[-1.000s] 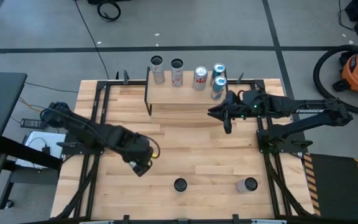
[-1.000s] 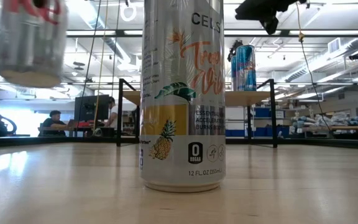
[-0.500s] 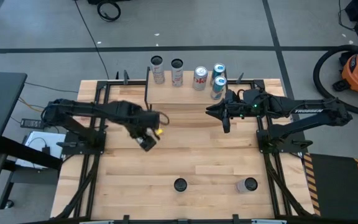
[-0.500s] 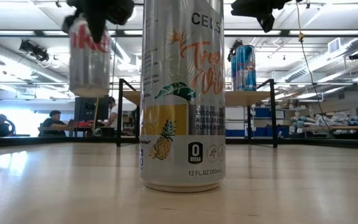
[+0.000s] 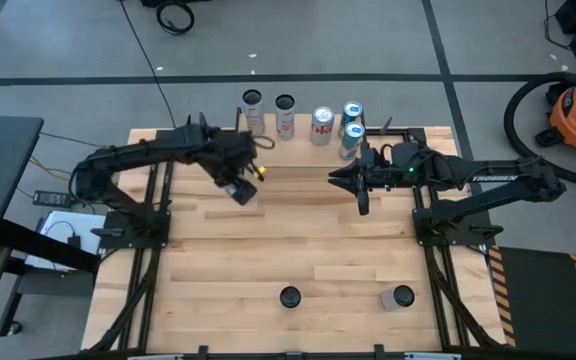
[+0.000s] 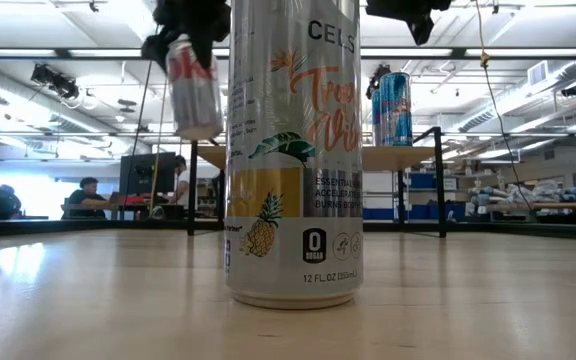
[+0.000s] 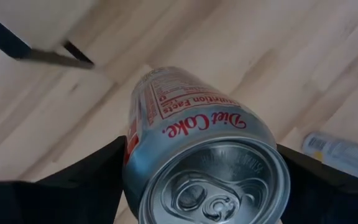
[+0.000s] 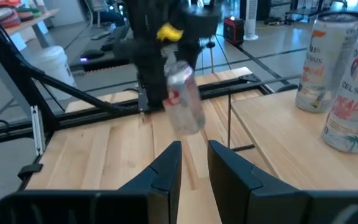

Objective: Place canned beverage on shelf
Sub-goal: Put the red soda can aligned with the other red soda can on the shelf

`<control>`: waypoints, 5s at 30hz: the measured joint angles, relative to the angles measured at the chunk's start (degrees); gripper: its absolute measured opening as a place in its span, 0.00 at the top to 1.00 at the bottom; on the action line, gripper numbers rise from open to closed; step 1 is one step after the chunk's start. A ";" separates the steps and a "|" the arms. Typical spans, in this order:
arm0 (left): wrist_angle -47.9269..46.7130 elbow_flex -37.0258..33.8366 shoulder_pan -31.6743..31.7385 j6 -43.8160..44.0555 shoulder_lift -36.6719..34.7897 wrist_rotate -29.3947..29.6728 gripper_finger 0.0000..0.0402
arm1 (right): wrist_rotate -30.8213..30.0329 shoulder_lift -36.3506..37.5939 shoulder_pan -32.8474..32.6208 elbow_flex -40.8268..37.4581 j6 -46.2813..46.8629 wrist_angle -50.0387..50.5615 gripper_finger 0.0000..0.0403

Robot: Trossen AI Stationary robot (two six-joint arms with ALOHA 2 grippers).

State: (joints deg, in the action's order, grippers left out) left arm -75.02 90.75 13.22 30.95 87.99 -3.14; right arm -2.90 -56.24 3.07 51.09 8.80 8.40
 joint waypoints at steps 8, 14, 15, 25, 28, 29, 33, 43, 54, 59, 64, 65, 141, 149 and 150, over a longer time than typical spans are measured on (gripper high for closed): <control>-6.95 14.50 5.72 -6.57 8.69 0.53 0.18 | 0.00 -0.82 0.00 0.02 -0.02 0.12 0.78; -11.04 26.54 7.61 -12.02 16.28 1.15 0.18 | -1.06 -2.76 0.07 0.02 0.01 0.03 0.78; -11.87 28.27 7.90 -12.42 17.41 1.56 0.18 | -1.67 -2.89 0.07 0.02 0.03 0.42 0.78; -14.47 36.70 11.71 -15.79 23.47 1.96 0.18 | -3.43 -3.71 0.04 0.02 0.63 -0.14 0.78; -14.49 36.71 13.04 -16.15 23.56 1.95 0.18 | -3.21 -3.71 0.02 0.02 0.57 -0.13 0.78; -14.47 36.73 13.45 -16.55 23.56 1.98 0.18 | -3.19 -3.71 0.00 0.02 0.54 -0.13 0.78; -14.47 36.73 14.74 -16.65 23.56 2.08 0.18 | -3.06 -3.71 0.00 0.02 0.48 -0.19 0.78; -14.85 36.24 15.89 -18.06 23.54 0.65 0.18 | -3.01 -3.66 0.00 0.02 0.46 -0.18 0.78; -14.89 36.20 16.11 -18.13 25.57 0.22 0.18 | -2.95 -3.66 0.00 0.02 0.61 -0.24 0.78; -14.91 36.20 16.08 -18.13 25.48 0.18 0.18 | -2.89 -3.66 0.00 0.02 0.61 -0.26 0.78; -14.90 36.20 16.08 -18.15 25.48 0.21 0.18 | -2.84 -3.66 0.00 0.02 0.35 -0.24 0.78; -14.89 36.20 16.08 -18.15 25.48 0.20 0.18 | -2.84 -3.66 0.00 0.02 0.29 -0.24 0.78; -14.99 43.87 12.28 -25.65 17.18 -0.02 0.02 | -1.99 -3.66 0.42 0.09 2.76 -9.40 0.78; -14.99 43.85 12.63 -25.67 16.89 -0.03 0.02 | -1.31 -4.82 0.42 0.08 -3.10 -8.81 0.74; -14.99 43.85 12.67 -25.65 16.83 -0.03 0.02 | -0.69 -5.44 0.43 0.02 -4.27 -8.80 0.73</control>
State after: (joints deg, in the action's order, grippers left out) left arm -90.02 134.61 25.88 5.30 104.82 -3.16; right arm -3.59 -61.68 3.51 51.11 4.53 -0.40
